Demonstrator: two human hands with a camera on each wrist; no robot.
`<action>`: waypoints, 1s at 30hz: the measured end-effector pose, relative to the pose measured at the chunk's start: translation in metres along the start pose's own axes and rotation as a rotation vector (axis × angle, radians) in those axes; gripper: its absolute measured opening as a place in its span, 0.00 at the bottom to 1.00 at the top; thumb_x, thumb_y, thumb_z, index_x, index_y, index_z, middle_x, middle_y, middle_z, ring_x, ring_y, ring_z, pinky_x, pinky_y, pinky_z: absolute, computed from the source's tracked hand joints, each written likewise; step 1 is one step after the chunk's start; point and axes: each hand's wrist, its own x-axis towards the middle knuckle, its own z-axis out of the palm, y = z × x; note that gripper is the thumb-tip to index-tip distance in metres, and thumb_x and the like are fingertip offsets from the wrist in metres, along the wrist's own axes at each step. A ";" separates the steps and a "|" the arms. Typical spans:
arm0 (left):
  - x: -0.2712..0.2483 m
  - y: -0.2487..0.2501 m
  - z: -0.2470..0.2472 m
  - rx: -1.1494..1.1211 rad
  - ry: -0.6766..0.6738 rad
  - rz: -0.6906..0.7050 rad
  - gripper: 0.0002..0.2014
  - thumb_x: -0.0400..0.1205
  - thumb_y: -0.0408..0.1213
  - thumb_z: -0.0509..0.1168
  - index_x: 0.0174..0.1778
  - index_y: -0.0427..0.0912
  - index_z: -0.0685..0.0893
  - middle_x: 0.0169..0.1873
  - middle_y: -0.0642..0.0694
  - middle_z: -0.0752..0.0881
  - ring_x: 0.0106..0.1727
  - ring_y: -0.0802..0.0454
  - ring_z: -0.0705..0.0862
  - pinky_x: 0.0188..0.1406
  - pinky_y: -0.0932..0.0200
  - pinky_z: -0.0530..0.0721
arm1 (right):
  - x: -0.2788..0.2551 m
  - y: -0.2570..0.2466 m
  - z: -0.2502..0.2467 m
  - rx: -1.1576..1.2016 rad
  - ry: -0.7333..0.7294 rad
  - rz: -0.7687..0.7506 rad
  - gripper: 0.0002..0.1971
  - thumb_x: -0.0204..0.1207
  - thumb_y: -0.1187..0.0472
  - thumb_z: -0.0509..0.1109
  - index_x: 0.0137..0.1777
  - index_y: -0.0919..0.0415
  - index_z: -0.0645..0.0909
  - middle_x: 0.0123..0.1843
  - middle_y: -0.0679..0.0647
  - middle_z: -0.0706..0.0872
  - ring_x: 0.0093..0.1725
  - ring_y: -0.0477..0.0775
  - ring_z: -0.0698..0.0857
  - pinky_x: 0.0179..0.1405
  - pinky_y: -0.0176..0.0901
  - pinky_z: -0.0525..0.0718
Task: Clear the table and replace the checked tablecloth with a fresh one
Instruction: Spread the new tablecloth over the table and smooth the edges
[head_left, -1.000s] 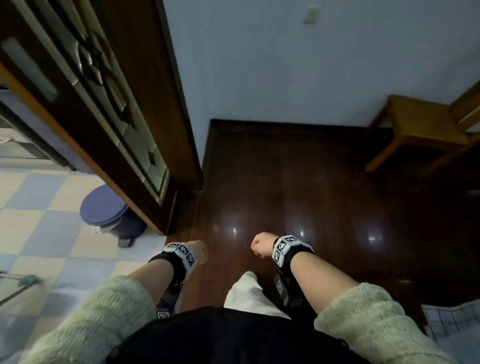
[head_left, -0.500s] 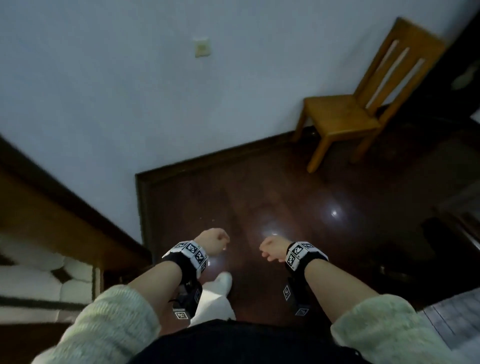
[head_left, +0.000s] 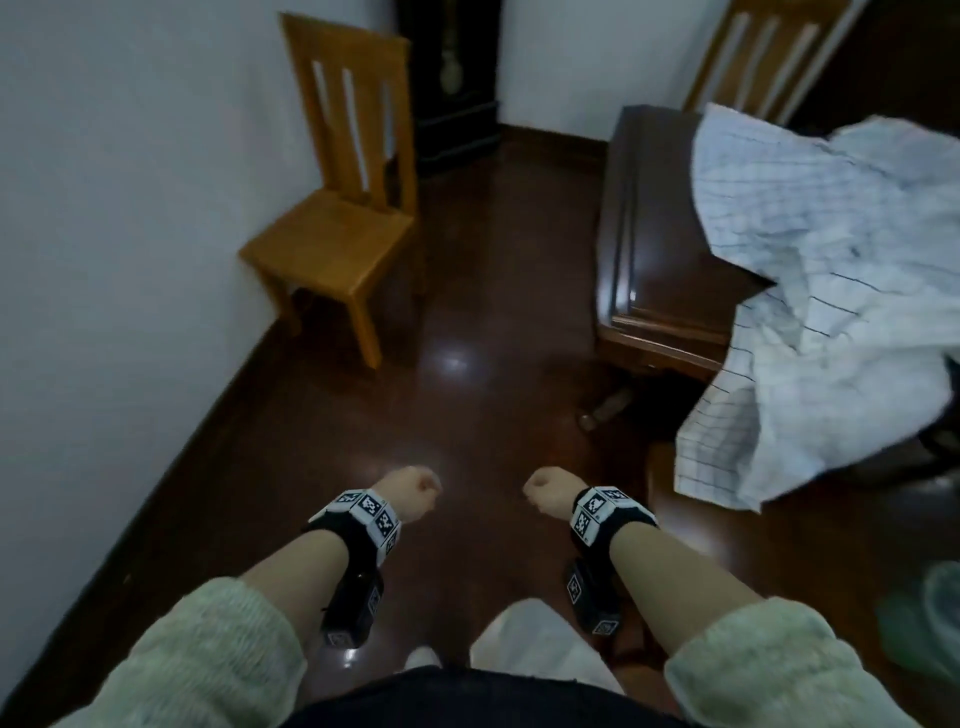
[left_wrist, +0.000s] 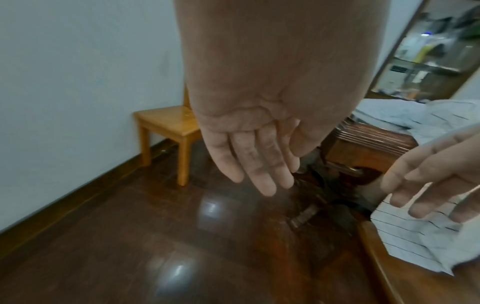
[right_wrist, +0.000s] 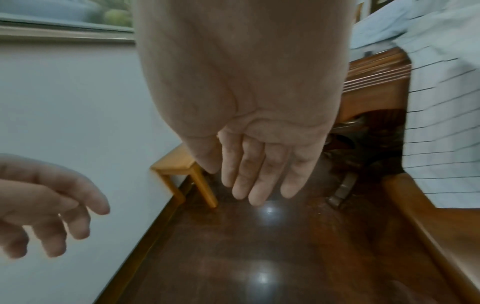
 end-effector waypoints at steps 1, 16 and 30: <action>0.017 0.014 -0.004 0.029 -0.032 0.044 0.11 0.84 0.35 0.55 0.54 0.49 0.83 0.49 0.49 0.87 0.49 0.52 0.85 0.53 0.59 0.83 | 0.001 0.010 -0.008 0.017 0.022 0.038 0.16 0.84 0.59 0.58 0.67 0.62 0.80 0.66 0.58 0.84 0.65 0.60 0.82 0.65 0.49 0.80; 0.242 0.257 -0.029 0.200 -0.290 0.339 0.12 0.82 0.36 0.58 0.56 0.50 0.84 0.42 0.56 0.86 0.38 0.63 0.82 0.42 0.66 0.79 | 0.077 0.174 -0.209 0.430 0.436 0.614 0.33 0.79 0.61 0.65 0.83 0.61 0.58 0.77 0.63 0.71 0.74 0.63 0.74 0.73 0.51 0.73; 0.364 0.373 -0.064 0.222 -0.336 0.470 0.06 0.82 0.47 0.59 0.47 0.56 0.81 0.40 0.50 0.90 0.39 0.52 0.87 0.44 0.52 0.86 | 0.140 0.207 -0.298 0.614 0.550 0.918 0.33 0.78 0.55 0.64 0.81 0.63 0.57 0.77 0.63 0.68 0.73 0.67 0.72 0.71 0.62 0.73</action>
